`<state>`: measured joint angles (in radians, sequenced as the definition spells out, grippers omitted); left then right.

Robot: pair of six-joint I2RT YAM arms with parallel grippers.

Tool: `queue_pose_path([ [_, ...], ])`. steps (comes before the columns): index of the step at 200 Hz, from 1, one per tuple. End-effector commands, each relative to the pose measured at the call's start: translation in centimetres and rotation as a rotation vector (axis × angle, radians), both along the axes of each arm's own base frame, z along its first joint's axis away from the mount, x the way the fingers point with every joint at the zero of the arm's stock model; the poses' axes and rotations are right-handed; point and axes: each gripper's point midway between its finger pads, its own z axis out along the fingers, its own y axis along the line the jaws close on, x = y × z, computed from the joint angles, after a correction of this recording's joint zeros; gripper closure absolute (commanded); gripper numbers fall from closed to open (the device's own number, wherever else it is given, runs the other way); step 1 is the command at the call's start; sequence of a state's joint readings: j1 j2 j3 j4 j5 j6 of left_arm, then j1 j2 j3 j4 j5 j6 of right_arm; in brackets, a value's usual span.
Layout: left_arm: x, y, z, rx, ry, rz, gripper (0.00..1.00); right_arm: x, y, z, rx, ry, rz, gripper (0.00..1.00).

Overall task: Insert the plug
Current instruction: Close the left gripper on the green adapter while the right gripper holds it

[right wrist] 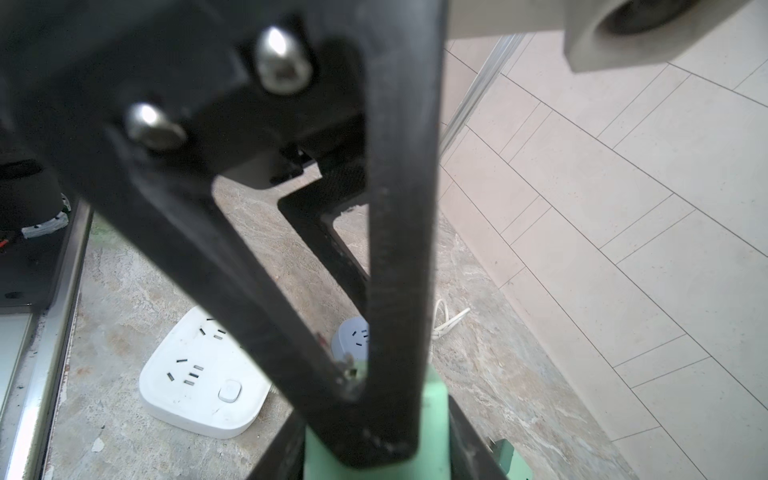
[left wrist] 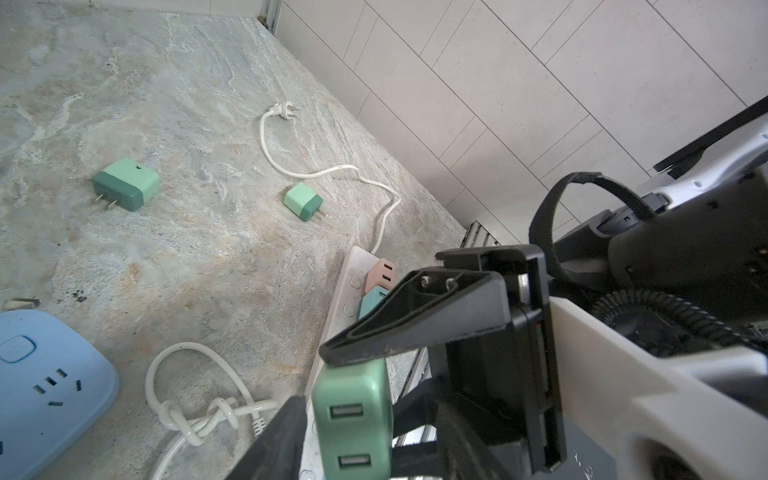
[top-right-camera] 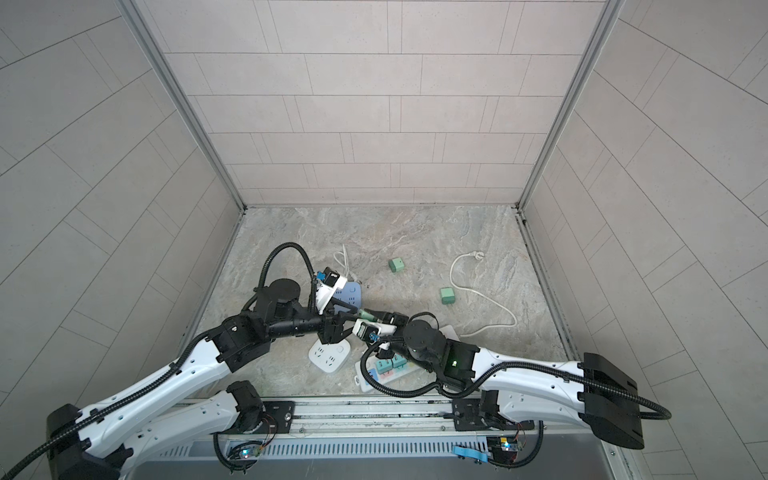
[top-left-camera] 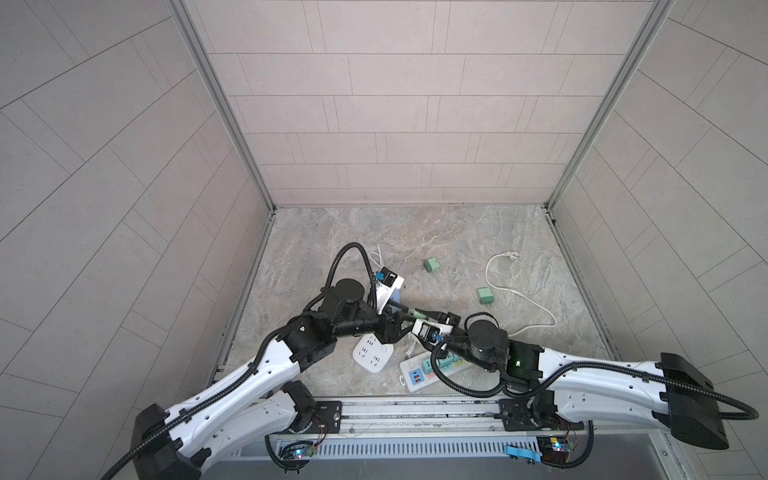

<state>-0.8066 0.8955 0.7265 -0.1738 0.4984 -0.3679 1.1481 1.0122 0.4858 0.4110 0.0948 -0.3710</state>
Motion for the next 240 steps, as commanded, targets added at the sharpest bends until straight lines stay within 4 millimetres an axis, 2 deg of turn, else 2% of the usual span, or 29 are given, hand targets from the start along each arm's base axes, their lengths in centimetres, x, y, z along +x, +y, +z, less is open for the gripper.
queue_pose_path([
  [1,0.7,-0.1,0.9,0.016,-0.048,0.020,0.44,-0.6,0.2,2.0,0.046,-0.051,0.025,0.96],
  [22,1.0,0.0,0.6,0.029,-0.045,0.038,0.45,-0.7,-0.1,2.3,0.059,-0.060,0.021,0.96],
  [72,-0.1,-1.1,0.9,-0.011,-0.031,-0.040,0.49,-0.5,-0.7,2.9,0.070,-0.089,-0.001,0.96],
  [106,-0.1,-1.6,0.9,0.005,-0.022,-0.062,0.60,-0.6,-0.5,2.9,0.061,-0.096,0.013,0.96],
  [195,-0.5,-2.1,0.7,0.021,-0.019,-0.097,0.72,-0.6,-0.3,3.4,0.058,-0.129,0.019,0.96],
  [209,-0.5,-2.2,0.7,0.023,-0.024,-0.103,0.76,-0.6,-0.3,3.5,0.062,-0.127,0.017,0.87],
  [228,-0.4,-2.3,1.0,0.027,-0.052,-0.115,0.85,-0.5,-0.5,3.3,0.070,-0.117,0.008,0.56],
  [240,0.1,-2.3,1.3,0.037,-0.086,-0.103,0.91,-0.2,-0.8,3.3,0.075,-0.118,-0.012,0.44],
])
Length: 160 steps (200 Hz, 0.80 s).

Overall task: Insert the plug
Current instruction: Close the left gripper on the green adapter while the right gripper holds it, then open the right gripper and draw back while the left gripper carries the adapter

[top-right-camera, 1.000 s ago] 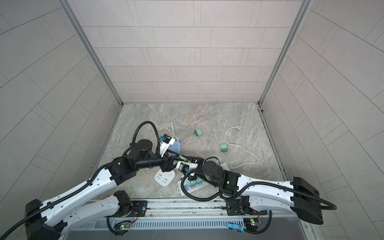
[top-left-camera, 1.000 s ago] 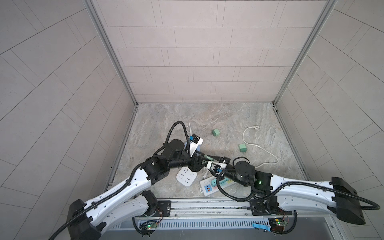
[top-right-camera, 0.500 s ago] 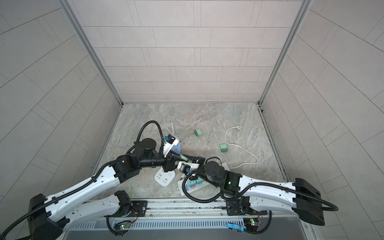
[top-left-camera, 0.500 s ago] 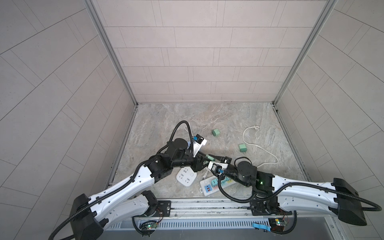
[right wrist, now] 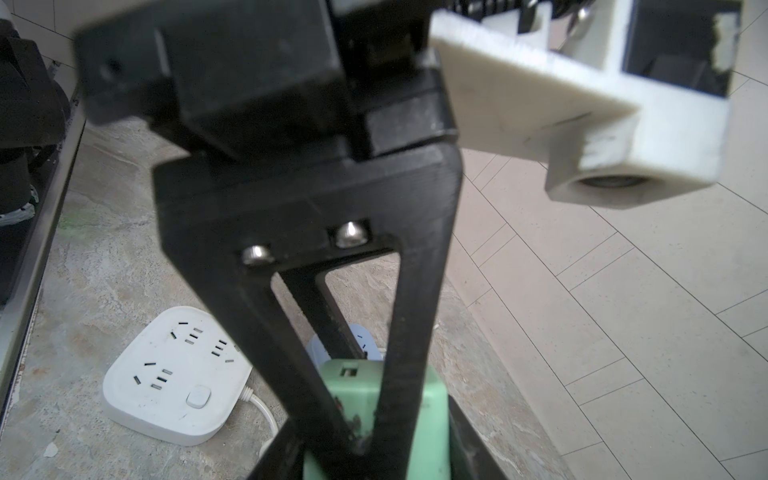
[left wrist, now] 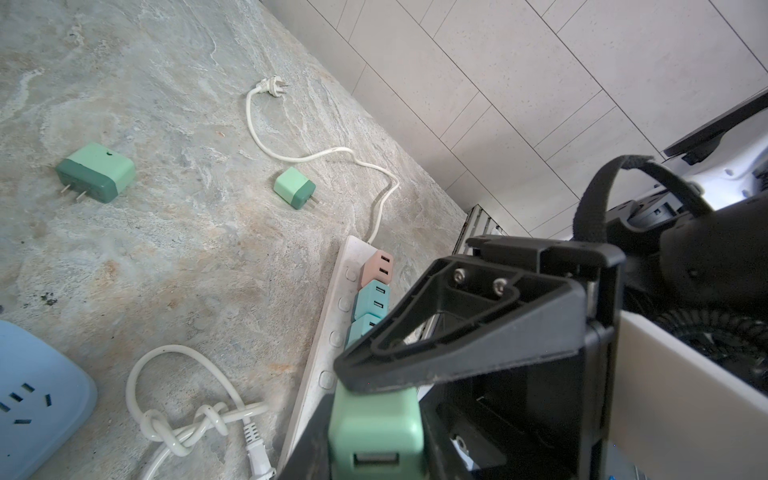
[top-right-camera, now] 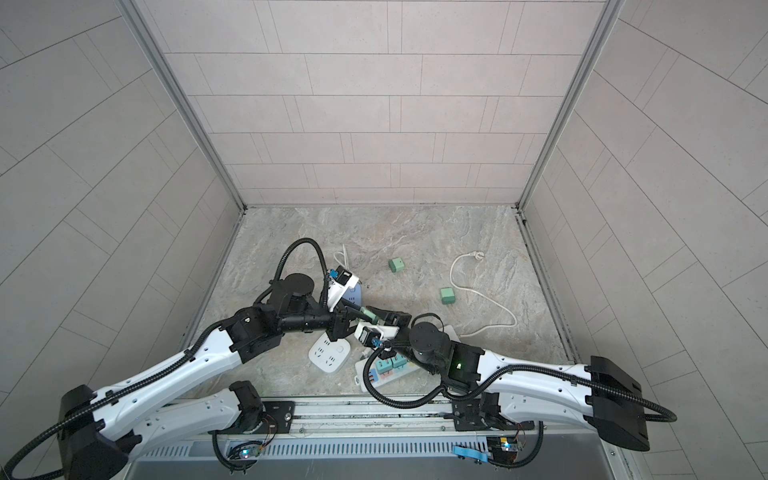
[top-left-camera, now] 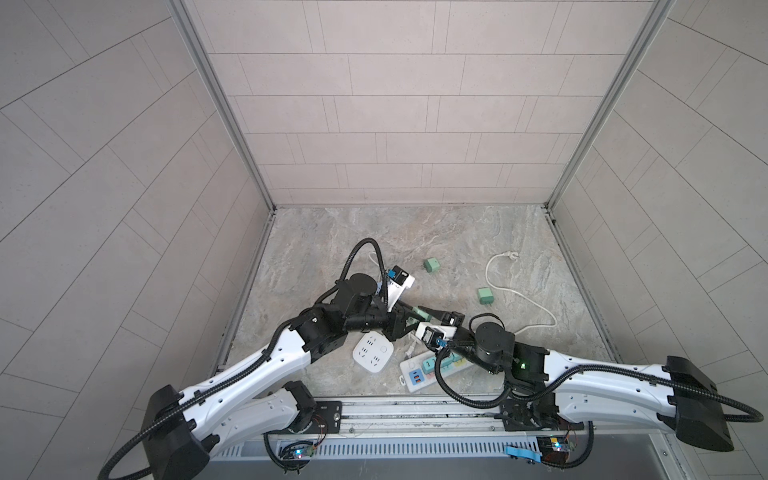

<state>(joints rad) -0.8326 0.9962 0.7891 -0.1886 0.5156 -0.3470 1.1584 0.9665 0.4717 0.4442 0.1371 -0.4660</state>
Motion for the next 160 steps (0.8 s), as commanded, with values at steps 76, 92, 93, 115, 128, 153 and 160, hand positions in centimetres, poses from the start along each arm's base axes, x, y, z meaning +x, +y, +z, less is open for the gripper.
queue_pose_path([
  [76,9.3,3.4,6.6,0.251,-0.401,0.261,1.00,1.6,-6.1,0.7,0.144,0.057,-0.192,0.25],
  [92,10.7,4.2,8.0,0.319,-0.520,0.283,1.00,2.6,-8.8,0.5,0.193,0.080,-0.268,0.24],
  [93,10.8,4.2,8.1,0.323,-0.528,0.282,1.00,2.7,-9.0,0.4,0.197,0.082,-0.274,0.23],
  [115,11.2,4.2,9.7,0.385,-0.705,0.225,1.00,4.9,-13.8,-0.7,0.300,0.123,-0.441,0.16],
  [128,10.8,4.2,10.2,0.440,-0.762,0.154,1.00,6.2,-16.9,-1.7,0.387,0.151,-0.552,0.11],
  [153,10.8,5.2,10.7,0.608,-0.797,0.089,1.00,7.9,-21.0,-3.6,0.541,0.219,-0.680,0.06],
  [160,11.4,5.6,11.0,0.654,-0.808,0.121,1.00,8.3,-22.0,-4.0,0.574,0.239,-0.719,0.05],
])
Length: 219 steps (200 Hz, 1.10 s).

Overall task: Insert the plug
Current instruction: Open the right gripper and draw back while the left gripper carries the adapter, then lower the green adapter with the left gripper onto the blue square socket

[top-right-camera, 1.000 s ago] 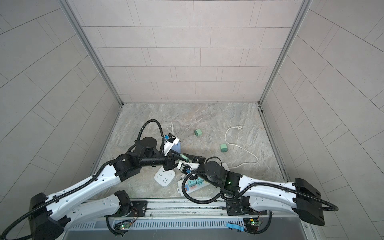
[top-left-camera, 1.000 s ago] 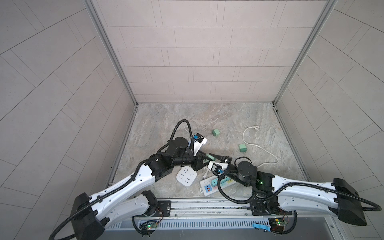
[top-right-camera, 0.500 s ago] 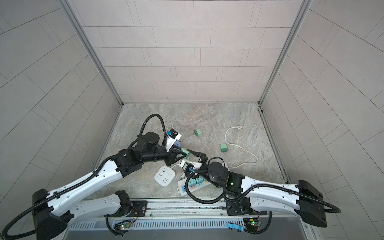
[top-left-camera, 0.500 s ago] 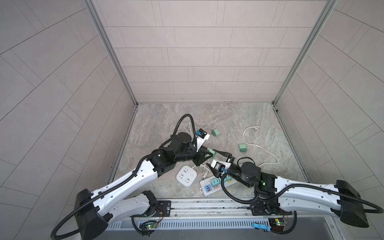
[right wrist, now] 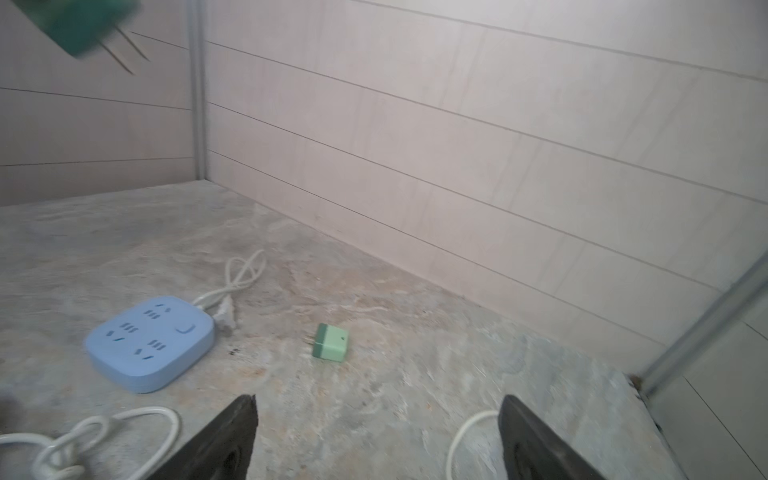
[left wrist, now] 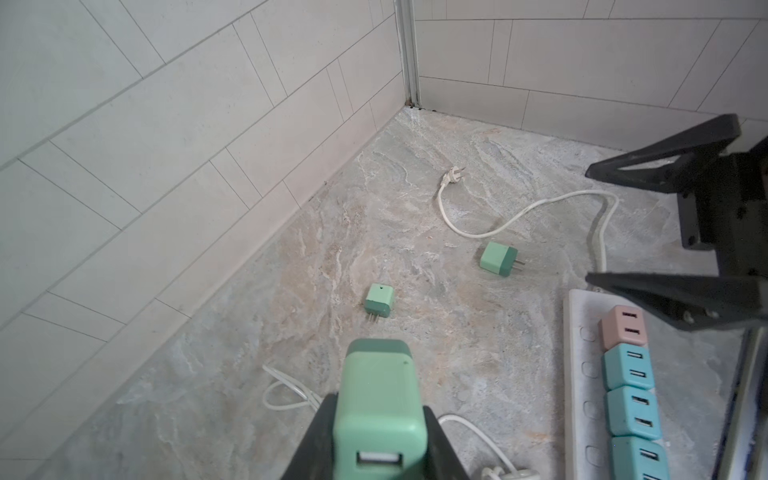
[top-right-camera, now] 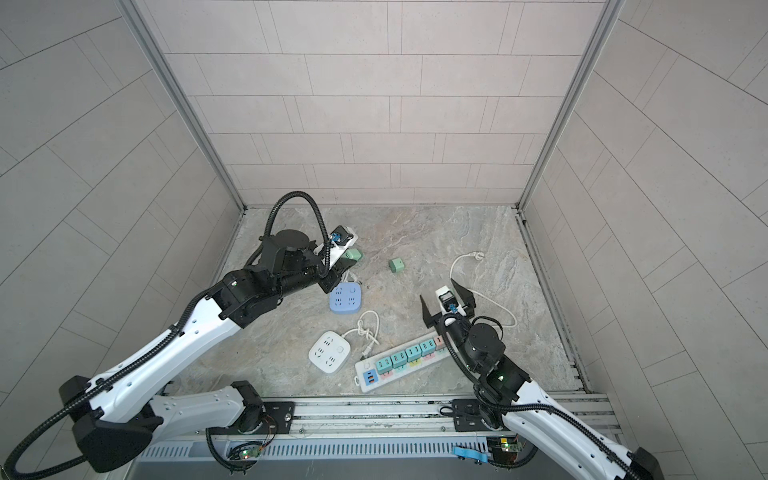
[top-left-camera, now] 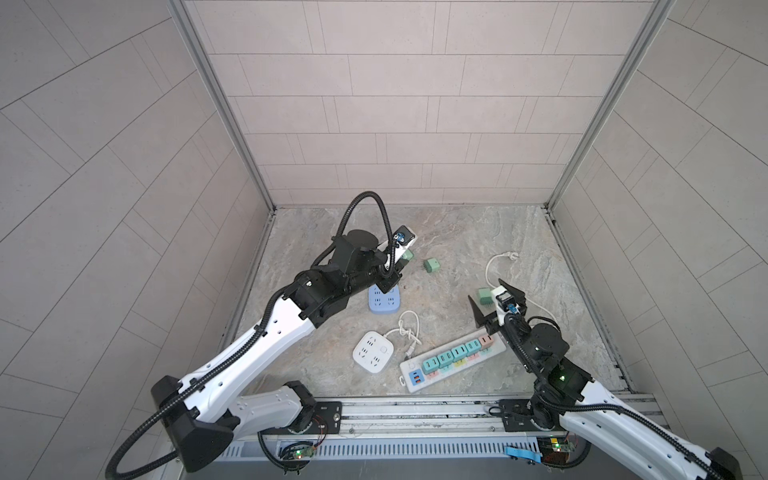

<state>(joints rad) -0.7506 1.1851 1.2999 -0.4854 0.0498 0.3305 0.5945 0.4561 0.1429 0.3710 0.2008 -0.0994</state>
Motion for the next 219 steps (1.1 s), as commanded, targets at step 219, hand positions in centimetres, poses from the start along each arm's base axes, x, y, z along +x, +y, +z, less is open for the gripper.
queue_pose_path([
  [219,0.9,1.8,-21.3,0.544,0.368,-0.234,1.00,2.5,-8.7,-4.7,0.359,0.179,-0.417,0.02],
])
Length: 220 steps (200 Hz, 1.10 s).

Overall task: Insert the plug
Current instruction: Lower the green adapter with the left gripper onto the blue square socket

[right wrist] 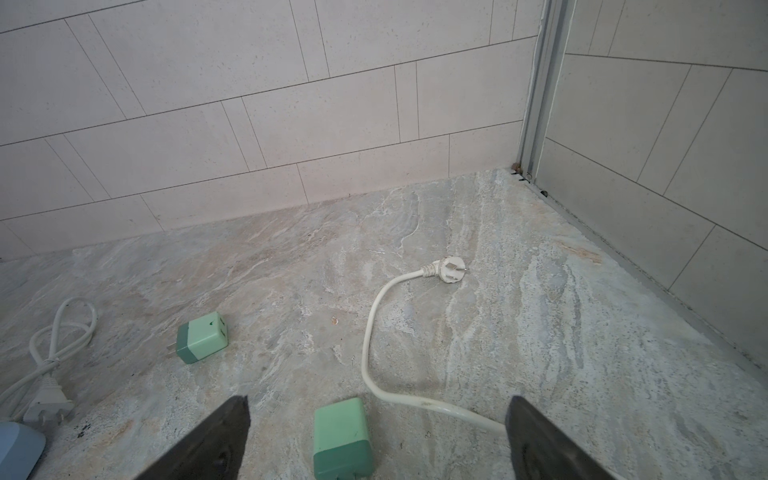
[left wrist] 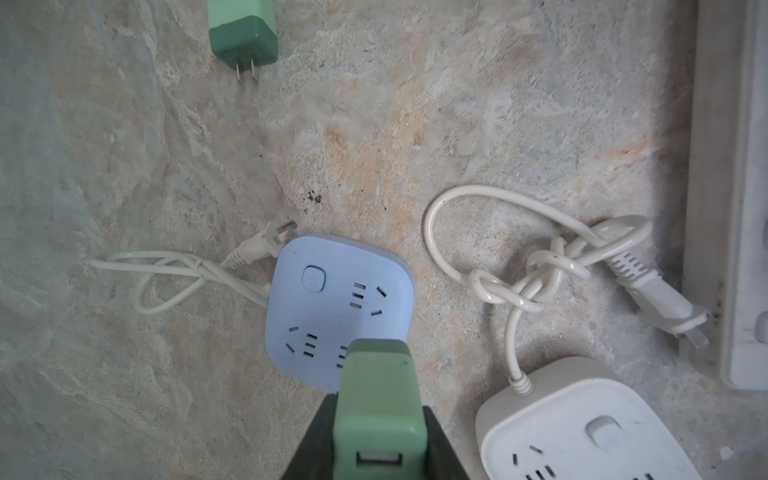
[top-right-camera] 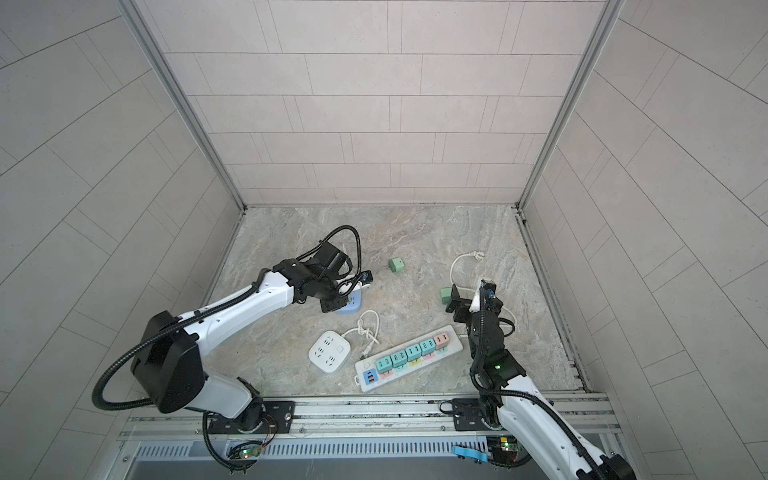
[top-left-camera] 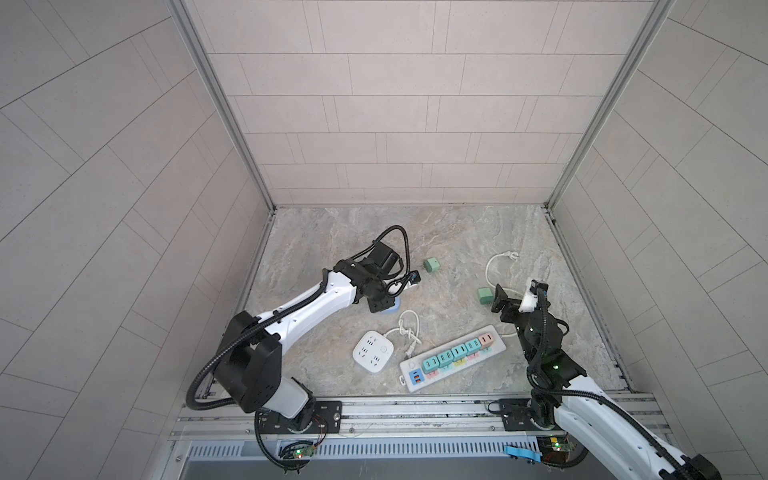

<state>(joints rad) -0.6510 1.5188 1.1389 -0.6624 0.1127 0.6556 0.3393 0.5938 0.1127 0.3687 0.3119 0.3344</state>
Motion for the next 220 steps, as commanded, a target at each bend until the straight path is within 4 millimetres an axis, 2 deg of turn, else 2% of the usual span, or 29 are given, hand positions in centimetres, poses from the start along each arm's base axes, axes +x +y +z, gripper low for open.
queue_pose_path([
  [1,0.6,-1.4,0.3,-0.035,-0.005,-0.045,1.00,0.0,-0.2,0.2,0.012,-0.006,-0.013,0.02],
  [38,1.3,-1.9,-0.6,-0.015,0.010,-0.058,1.00,-0.1,-0.2,0.2,0.012,-0.006,-0.011,0.02],
  [75,2.6,-1.3,-0.8,0.035,0.004,-0.051,1.00,-0.1,-0.2,0.2,0.013,-0.006,-0.009,0.02],
  [109,3.2,-0.9,-1.9,0.071,0.038,-0.057,1.00,-0.1,-0.2,0.2,0.013,-0.007,-0.009,0.02],
  [184,3.1,-0.1,-2.7,0.118,0.062,-0.056,1.00,0.0,-0.1,0.2,0.012,-0.005,-0.008,0.02],
  [220,2.8,-0.9,-2.5,0.077,0.077,-0.088,1.00,0.0,-0.2,0.1,0.013,-0.004,-0.009,0.02],
])
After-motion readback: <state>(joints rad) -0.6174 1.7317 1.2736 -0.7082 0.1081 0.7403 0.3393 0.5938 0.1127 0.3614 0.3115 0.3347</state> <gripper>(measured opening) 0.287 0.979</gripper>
